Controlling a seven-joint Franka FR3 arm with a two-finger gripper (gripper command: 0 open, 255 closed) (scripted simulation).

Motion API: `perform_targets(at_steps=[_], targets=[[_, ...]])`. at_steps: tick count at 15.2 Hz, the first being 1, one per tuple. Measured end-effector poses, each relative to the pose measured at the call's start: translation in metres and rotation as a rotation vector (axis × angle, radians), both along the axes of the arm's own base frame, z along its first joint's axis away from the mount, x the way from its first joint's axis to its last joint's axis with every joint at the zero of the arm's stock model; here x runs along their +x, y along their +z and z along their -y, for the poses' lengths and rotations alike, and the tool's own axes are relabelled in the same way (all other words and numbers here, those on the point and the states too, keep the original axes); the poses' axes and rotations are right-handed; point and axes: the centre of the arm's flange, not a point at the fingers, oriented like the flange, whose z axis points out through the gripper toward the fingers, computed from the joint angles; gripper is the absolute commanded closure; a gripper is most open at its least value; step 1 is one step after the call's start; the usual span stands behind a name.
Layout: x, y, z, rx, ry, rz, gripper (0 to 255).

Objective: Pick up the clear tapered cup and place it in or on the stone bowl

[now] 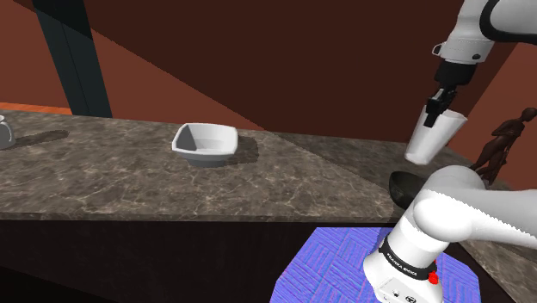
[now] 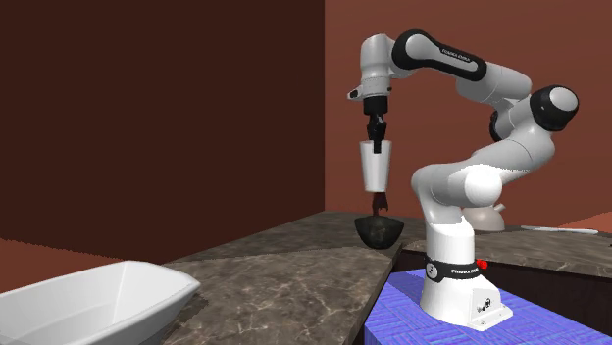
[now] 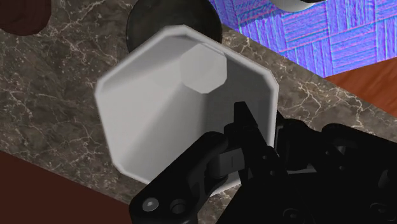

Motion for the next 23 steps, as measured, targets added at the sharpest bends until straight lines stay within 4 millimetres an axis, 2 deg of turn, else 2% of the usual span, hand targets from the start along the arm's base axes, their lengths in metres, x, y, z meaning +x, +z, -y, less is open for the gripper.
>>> perform_targets(at_steps=[4, 5, 23], targets=[[-0.042, 0.010, 0.042, 0.000, -0.001, 0.000, 255], [-0.048, 0.006, 0.046, 0.000, 0.000, 0.000, 255], [-0.051, -0.086, 0.051, 0.000, 0.000, -0.002, 255]])
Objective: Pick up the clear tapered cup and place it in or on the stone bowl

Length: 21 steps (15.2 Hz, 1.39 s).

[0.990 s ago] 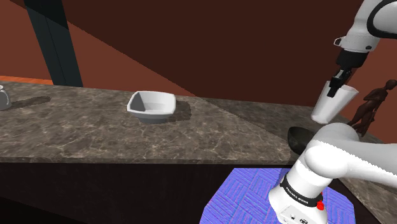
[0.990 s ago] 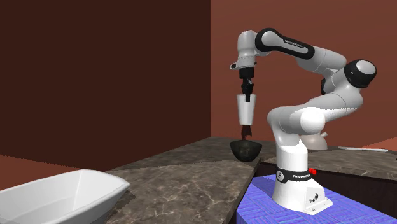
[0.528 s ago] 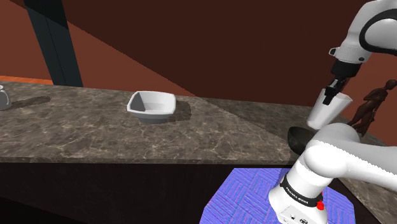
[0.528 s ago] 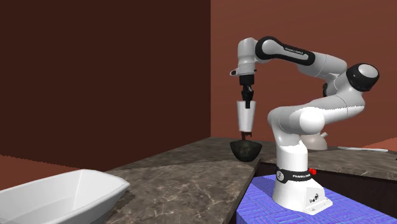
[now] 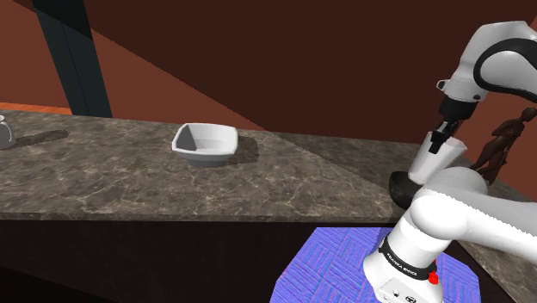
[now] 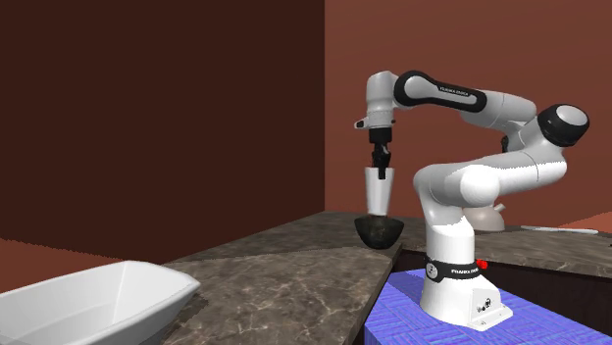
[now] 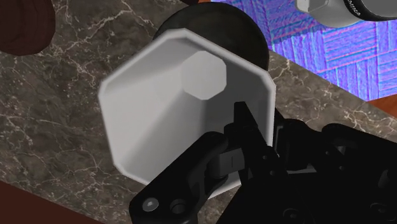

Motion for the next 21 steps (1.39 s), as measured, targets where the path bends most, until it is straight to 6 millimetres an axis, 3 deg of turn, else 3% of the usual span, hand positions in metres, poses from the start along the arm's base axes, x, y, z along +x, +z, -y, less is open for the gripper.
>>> perform_targets(at_steps=[5, 12, 13, 19, 21], targets=[[0.000, -0.026, -0.002, 0.000, 0.000, 0.000, 255], [0.000, -0.031, 0.000, 0.000, 0.000, 0.000, 255], [0.000, -0.031, 0.000, 0.000, 0.000, 0.000, 0], [0.000, -0.031, 0.000, -0.001, 0.000, 0.000, 0], [0.002, -0.016, -0.001, -0.001, -0.001, 0.000, 0]])
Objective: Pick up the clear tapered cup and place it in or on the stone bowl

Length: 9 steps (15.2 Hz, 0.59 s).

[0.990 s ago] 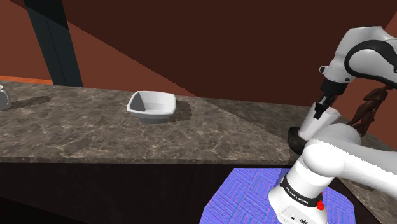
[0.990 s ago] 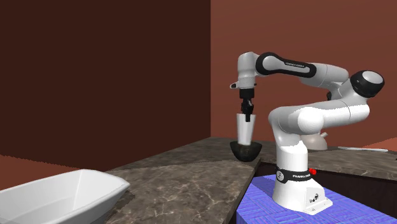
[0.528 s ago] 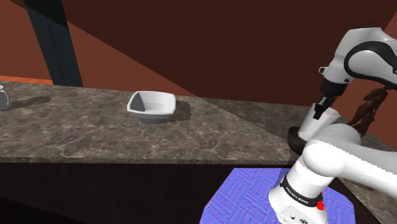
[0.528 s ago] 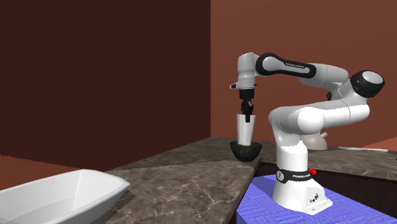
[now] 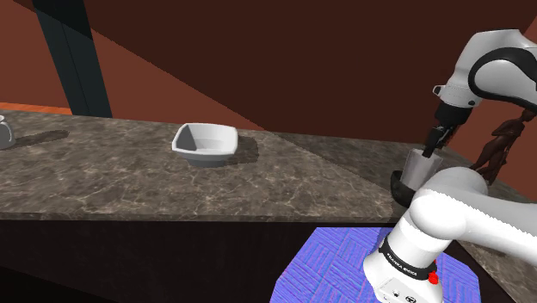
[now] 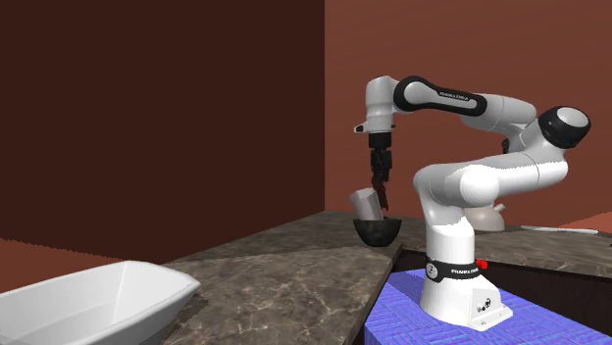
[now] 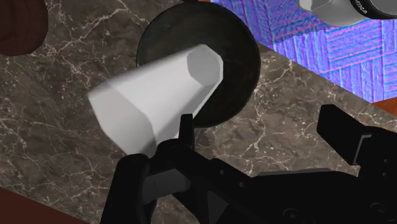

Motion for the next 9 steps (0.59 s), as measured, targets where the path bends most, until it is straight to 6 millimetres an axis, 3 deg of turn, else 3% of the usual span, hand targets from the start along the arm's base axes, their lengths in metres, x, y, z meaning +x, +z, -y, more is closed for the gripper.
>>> perform_targets(at_steps=[3, 9], targets=[[0.001, 0.030, -0.002, 0.000, 0.000, 0.000, 0], [0.002, 0.035, -0.004, 0.000, 0.001, 0.000, 0]])
